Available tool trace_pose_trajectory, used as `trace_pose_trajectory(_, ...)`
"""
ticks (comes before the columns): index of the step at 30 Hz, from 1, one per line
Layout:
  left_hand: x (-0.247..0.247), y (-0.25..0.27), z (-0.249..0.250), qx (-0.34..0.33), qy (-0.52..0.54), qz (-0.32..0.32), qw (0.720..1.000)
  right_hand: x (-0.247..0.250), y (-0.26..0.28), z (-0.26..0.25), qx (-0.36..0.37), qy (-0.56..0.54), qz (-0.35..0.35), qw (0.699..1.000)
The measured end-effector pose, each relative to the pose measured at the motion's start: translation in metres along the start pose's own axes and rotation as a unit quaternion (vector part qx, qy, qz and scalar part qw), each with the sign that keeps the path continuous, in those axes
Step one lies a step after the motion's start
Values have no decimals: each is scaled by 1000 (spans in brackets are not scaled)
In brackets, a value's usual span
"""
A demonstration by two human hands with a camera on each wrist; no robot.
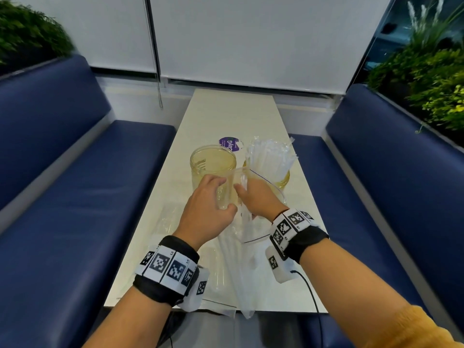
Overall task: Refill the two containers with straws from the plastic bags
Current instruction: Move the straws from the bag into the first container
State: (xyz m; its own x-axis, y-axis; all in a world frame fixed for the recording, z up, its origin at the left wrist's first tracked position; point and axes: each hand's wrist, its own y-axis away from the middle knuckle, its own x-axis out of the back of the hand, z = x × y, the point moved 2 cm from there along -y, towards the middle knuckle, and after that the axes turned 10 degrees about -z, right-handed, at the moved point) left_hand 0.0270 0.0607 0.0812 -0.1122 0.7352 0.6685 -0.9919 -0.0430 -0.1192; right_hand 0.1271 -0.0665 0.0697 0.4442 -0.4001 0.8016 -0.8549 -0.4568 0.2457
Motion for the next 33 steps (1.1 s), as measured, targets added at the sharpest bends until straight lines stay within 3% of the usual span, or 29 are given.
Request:
trace_pose_trajectory(5,-7,-4,7,28,-18,-16,999,29,12,-28,104,0,115,988)
trace_pose_trajectory(11,-22,-12,12,52,18,-14,998,54,32,-70,234,-99,207,945)
trace_pose_trajectory(14,-28,-18,5,42,69,19,997,55,38,-78,252,-141,221,931)
trace_pose_trajectory(17,-32,-20,0,51,80,25,995,55,40,-78,239,-102,263,929)
trace_pose_trajectory(21,-33,-19,3,48,59,30,997,71,46,-85,323,-126,305,887)
trace_pose_trajectory(24,-30,-20,9,34,65,44,996,63,43,-88,334,-71,296,892)
trace_pose_trajectory(27,-26,-22,13,25,84,62,994,47,42,-83,325,-103,258,904)
trace_pose_trajectory(29,-24,-24,12,26,87,68,994,42,43,-80,327,-177,235,898)
trace_pose_trajectory(31,-23,-26,10,21,85,69,994,36,41,-78,275,-293,208,892)
trace_pose_trajectory(33,-20,-27,9,28,92,66,993,27,35,-79,205,-388,135,889)
